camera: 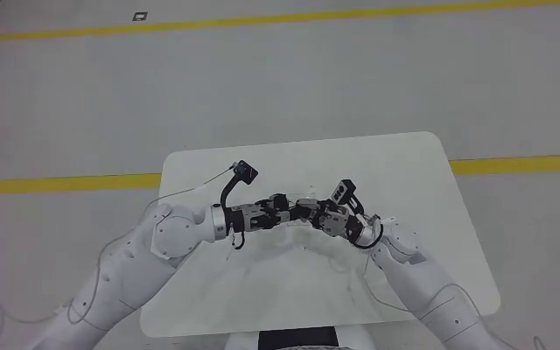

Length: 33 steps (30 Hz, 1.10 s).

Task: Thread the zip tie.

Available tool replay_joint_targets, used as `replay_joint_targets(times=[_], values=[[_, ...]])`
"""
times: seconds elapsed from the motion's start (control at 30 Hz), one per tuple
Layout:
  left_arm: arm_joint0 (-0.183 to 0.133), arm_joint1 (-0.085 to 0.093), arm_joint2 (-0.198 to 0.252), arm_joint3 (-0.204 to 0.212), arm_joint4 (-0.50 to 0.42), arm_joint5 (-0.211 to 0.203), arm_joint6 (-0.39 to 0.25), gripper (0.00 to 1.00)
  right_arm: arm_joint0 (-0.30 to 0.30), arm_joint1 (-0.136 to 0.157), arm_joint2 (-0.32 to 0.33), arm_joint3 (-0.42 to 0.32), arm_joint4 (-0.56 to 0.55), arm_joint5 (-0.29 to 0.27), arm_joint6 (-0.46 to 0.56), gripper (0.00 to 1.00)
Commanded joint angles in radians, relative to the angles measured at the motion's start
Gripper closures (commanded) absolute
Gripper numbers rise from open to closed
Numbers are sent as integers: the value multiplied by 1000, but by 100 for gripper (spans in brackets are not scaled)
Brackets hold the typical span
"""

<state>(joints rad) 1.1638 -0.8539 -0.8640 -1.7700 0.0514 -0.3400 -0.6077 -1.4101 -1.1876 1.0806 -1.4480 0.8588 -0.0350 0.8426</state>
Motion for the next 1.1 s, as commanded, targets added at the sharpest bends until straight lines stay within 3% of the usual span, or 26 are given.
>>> replay_joint_targets(times=[0.0, 1.07], values=[[1, -1, 0, 0, 1, 0, 3, 64, 0, -1, 0, 4, 8, -3, 3, 100], [5, -13, -2, 10, 1, 0, 5, 85, 3, -10, 3, 10, -29, -2, -1, 100]])
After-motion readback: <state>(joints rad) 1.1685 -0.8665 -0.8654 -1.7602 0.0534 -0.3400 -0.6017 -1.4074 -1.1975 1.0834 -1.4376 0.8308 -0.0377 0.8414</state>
